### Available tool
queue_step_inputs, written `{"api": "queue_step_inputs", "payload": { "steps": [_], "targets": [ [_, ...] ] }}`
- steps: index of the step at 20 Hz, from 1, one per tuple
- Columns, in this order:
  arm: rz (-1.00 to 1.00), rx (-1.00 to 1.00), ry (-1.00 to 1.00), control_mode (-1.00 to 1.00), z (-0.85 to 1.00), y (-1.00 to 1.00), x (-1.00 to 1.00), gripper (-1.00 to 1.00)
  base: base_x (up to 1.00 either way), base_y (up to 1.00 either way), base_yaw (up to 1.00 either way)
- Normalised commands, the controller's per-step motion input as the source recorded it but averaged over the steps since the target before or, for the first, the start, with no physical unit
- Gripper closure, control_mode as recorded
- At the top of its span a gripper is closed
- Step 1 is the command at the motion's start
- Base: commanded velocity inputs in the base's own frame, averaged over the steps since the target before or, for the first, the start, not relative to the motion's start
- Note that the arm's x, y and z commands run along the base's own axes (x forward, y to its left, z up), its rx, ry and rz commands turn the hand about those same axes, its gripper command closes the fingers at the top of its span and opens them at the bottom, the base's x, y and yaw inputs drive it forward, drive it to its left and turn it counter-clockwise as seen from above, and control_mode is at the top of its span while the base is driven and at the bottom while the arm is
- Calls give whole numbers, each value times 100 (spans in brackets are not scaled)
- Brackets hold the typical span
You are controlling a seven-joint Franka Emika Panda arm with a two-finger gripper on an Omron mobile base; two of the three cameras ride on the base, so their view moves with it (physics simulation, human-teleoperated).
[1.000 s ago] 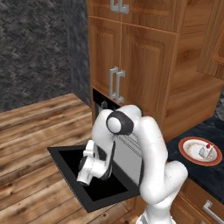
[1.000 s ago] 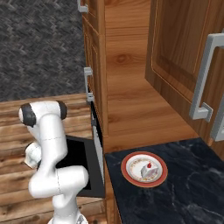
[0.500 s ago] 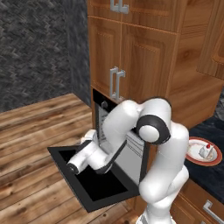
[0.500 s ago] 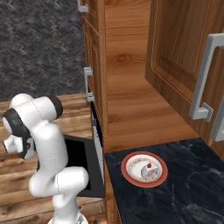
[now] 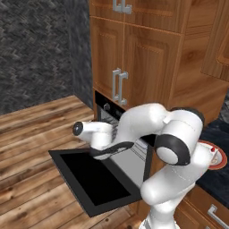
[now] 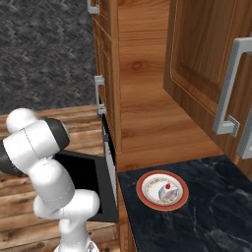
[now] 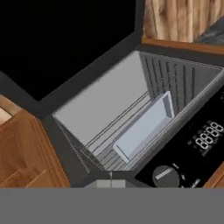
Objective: Take the baked cake out of the oven and place it on the plate for cooling. Then close the oven door.
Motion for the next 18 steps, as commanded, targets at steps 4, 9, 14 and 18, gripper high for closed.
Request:
{"api": "queue_step_inputs", "payload": {
  "steps": [4, 9, 14, 18],
  "targets": [
    [0, -8, 74, -100, 0, 4, 4, 100, 0, 0, 0],
    [0, -20, 50, -100, 0, 19, -17, -100, 0, 0, 0],
    [0, -13, 6, -100, 0, 14, -59, -100, 0, 0, 0],
    [0, 0, -23, -100, 0, 0, -80, -100, 0, 0, 0]
  ]
}}
